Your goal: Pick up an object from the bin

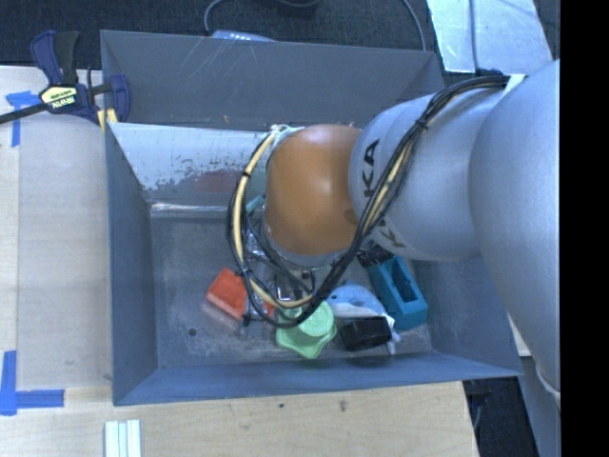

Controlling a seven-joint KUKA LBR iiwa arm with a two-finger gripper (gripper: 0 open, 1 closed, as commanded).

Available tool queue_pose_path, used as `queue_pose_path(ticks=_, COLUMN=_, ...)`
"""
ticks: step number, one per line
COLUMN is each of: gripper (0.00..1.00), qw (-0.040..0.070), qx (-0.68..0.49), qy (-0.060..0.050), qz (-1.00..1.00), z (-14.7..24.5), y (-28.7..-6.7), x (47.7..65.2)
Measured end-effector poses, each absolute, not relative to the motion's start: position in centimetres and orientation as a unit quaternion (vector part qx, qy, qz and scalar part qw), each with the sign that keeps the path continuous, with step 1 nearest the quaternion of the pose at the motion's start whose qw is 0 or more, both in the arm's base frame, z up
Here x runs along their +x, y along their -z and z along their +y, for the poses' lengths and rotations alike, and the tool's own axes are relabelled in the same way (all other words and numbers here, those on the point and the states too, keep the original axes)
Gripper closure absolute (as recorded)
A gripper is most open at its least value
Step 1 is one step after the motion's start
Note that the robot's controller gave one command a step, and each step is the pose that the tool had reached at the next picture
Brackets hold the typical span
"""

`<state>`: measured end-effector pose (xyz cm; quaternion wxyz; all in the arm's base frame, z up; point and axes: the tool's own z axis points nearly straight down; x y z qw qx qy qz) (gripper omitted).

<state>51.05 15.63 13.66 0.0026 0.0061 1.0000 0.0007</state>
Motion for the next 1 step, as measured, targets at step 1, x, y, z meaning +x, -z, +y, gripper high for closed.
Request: queue_pose_path(ticks=1, gripper=1.00, qw=0.007, qx=0.013, qy=-0.002, qz=1.000, z=15.81, y=-11.26, x=52.89)
